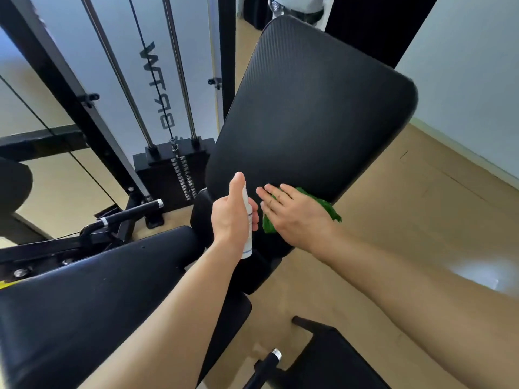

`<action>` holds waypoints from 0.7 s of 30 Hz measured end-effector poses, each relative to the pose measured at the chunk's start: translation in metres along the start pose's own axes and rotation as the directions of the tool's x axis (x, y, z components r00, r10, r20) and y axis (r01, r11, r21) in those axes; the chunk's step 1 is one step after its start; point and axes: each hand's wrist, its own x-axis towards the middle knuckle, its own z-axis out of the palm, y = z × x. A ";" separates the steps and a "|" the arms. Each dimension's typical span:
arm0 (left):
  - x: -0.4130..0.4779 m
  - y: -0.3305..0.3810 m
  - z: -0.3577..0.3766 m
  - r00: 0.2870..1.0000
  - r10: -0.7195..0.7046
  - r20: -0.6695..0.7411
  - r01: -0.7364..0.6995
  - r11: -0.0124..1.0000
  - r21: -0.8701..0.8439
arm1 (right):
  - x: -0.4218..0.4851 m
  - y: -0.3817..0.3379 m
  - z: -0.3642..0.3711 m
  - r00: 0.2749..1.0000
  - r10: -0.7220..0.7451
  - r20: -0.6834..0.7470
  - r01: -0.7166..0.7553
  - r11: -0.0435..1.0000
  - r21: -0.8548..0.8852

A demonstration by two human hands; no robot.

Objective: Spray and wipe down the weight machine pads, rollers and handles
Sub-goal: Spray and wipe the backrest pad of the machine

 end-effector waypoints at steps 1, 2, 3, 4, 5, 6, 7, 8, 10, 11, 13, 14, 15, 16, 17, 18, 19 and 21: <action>0.000 -0.001 0.000 1.000 -0.006 -0.004 0.006 1.000 0.003 | -0.009 0.004 0.002 0.999 -0.001 -0.036 0.002 1.000 0.009; 0.000 -0.001 -0.001 1.000 -0.009 -0.002 0.009 1.000 0.004 | -0.017 0.016 -0.001 0.990 0.054 -0.131 -0.052 0.998 0.024; 0.000 0.002 -0.001 1.000 -0.006 0.004 0.006 1.000 0.001 | -0.025 0.035 -0.009 0.965 0.134 -0.226 -0.121 0.990 0.070; 0.000 0.004 -0.001 1.000 0.001 0.007 -0.001 1.000 -0.005 | -0.032 0.059 -0.019 0.919 0.246 -0.308 -0.222 0.969 0.111; 0.000 0.007 0.000 1.000 0.006 0.001 -0.006 1.000 -0.015 | -0.035 0.085 -0.029 0.859 0.341 -0.382 -0.313 0.940 0.135; 0.001 0.008 0.001 1.000 0.007 -0.011 -0.007 1.000 -0.026 | -0.034 0.109 -0.041 0.798 0.407 -0.445 -0.381 0.912 0.152; 0.001 0.008 0.003 1.000 0.003 -0.027 -0.004 0.999 -0.040 | -0.028 0.128 -0.053 0.772 0.448 -0.451 -0.426 0.891 0.156; 0.001 0.008 0.005 0.999 -0.006 -0.046 0.004 0.998 -0.059 | -0.019 0.140 -0.061 0.745 0.503 -0.437 -0.464 0.863 0.202; 0.002 0.002 0.009 0.995 -0.033 -0.093 0.023 0.994 -0.104 | 0.003 0.135 -0.069 0.707 0.577 -0.410 -0.506 0.817 0.277; 0.003 -0.001 0.011 0.992 -0.046 -0.114 0.032 0.991 -0.127 | 0.012 0.126 -0.071 0.743 0.558 -0.370 -0.501 0.830 0.245; 0.005 -0.009 0.015 0.988 -0.070 -0.141 0.047 0.986 -0.160 | 0.025 0.101 -0.061 0.822 0.433 -0.370 -0.414 0.900 0.136; 0.005 -0.013 0.016 0.986 -0.074 -0.151 0.047 0.984 -0.174 | 0.028 0.086 -0.050 0.824 0.373 -0.427 -0.366 0.925 0.102; 0.005 -0.017 0.018 0.983 -0.078 -0.164 0.048 0.982 -0.183 | 0.027 0.072 -0.041 0.839 0.323 -0.438 -0.309 0.945 0.105; 0.004 -0.022 0.018 0.980 -0.086 -0.177 0.052 0.981 -0.188 | 0.023 0.056 -0.032 0.841 0.267 -0.471 -0.240 0.964 0.118; 0.003 -0.026 0.018 0.978 -0.095 -0.186 0.059 0.980 -0.192 | 0.016 0.042 -0.023 0.847 0.236 -0.477 -0.200 0.972 0.127; 0.001 -0.030 0.017 0.977 -0.099 -0.191 0.061 0.979 -0.195 | 0.006 0.031 -0.011 0.852 0.208 -0.480 -0.170 0.978 0.123; 0.000 -0.034 0.016 0.977 -0.095 -0.191 0.058 0.980 -0.191 | -0.007 0.023 -0.002 0.861 0.196 -0.468 -0.163 0.980 0.112; -0.002 -0.038 0.011 0.980 -0.080 -0.181 0.048 0.984 -0.172 | -0.034 0.020 0.014 0.862 0.198 -0.467 -0.179 0.980 0.084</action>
